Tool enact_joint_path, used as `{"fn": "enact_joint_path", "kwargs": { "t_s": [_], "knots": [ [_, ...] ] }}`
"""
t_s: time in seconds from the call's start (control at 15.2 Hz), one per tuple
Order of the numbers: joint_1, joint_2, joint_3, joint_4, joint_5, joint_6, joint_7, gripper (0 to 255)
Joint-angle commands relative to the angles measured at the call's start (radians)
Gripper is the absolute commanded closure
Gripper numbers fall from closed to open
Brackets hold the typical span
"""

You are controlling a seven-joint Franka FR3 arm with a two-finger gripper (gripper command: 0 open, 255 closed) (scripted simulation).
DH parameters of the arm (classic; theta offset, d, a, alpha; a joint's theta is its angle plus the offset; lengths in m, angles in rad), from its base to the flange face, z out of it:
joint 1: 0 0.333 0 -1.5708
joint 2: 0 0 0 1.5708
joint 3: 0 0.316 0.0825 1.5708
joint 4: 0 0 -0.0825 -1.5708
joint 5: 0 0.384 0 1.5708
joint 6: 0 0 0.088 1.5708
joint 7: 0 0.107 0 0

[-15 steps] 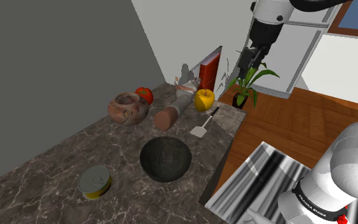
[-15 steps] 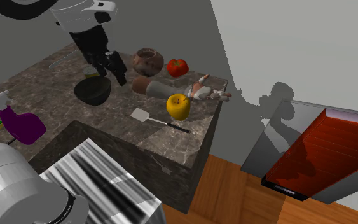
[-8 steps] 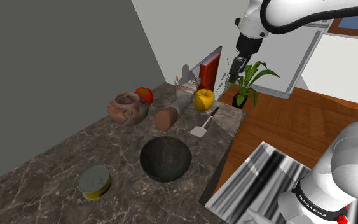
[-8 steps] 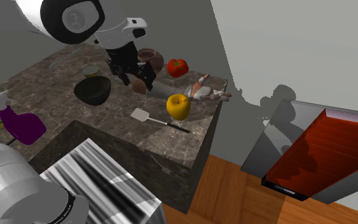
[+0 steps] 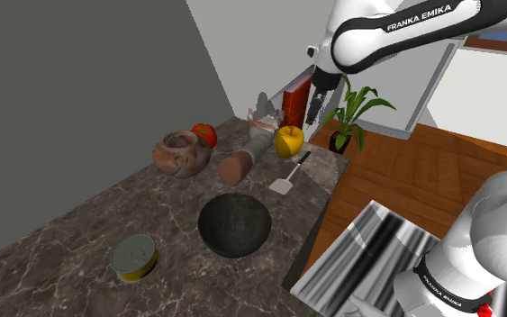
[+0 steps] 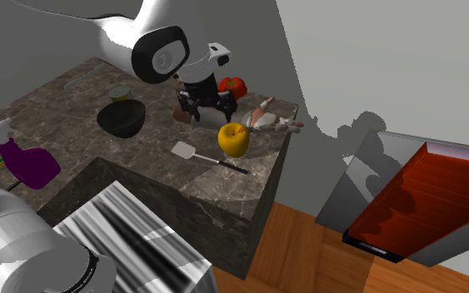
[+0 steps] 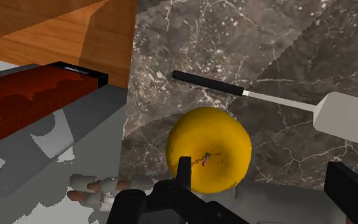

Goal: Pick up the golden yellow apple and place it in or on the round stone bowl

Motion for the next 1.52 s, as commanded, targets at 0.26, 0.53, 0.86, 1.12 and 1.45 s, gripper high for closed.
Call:
{"fn": "enact_joint_path", "kwargs": {
  "t_s": [0.26,0.53,0.86,1.12,1.45],
  "knots": [
    [0.033,0.216,-0.059,0.105,0.073,0.137,-0.231,0],
    [0.032,0.254,-0.062,0.091,0.084,0.189,-0.239,0],
    [0.032,0.291,-0.064,0.081,0.095,0.234,-0.247,0],
    [0.032,0.291,-0.064,0.082,0.095,0.234,-0.247,0],
    [0.032,0.291,-0.064,0.081,0.095,0.234,-0.247,255]
  ]
}}
